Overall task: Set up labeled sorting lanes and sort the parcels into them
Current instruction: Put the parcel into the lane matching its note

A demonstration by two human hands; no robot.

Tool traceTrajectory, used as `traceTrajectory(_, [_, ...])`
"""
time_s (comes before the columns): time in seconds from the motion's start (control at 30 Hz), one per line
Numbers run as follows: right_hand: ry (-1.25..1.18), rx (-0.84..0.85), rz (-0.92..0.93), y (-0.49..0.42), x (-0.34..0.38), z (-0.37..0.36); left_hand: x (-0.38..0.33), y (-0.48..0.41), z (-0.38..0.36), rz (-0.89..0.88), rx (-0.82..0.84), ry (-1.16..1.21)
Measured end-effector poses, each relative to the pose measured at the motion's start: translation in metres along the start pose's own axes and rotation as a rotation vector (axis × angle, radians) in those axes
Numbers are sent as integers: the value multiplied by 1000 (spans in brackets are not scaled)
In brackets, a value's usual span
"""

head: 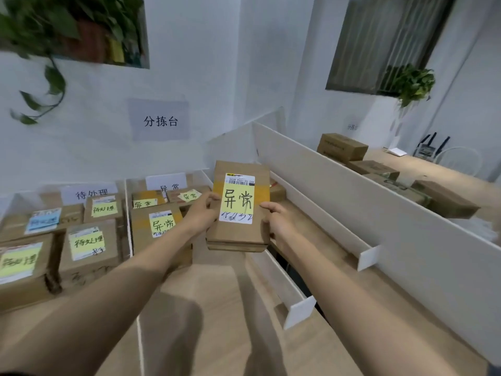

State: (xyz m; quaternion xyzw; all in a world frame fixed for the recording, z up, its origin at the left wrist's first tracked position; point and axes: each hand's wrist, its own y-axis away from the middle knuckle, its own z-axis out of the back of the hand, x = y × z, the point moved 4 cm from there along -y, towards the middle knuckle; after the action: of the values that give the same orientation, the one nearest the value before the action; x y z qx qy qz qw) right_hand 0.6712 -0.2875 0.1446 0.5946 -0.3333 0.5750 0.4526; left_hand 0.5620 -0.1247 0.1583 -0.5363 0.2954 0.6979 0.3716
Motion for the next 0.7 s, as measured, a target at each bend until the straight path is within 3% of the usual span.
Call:
traceTrajectory(0.2, [46,138,-18,-49,-16,-23,21,-27,0,72,-138,-42])
traceTrajectory(0.7, [182,380,-187,-135,-77,-56,105,-79,-15,359,-199,-217])
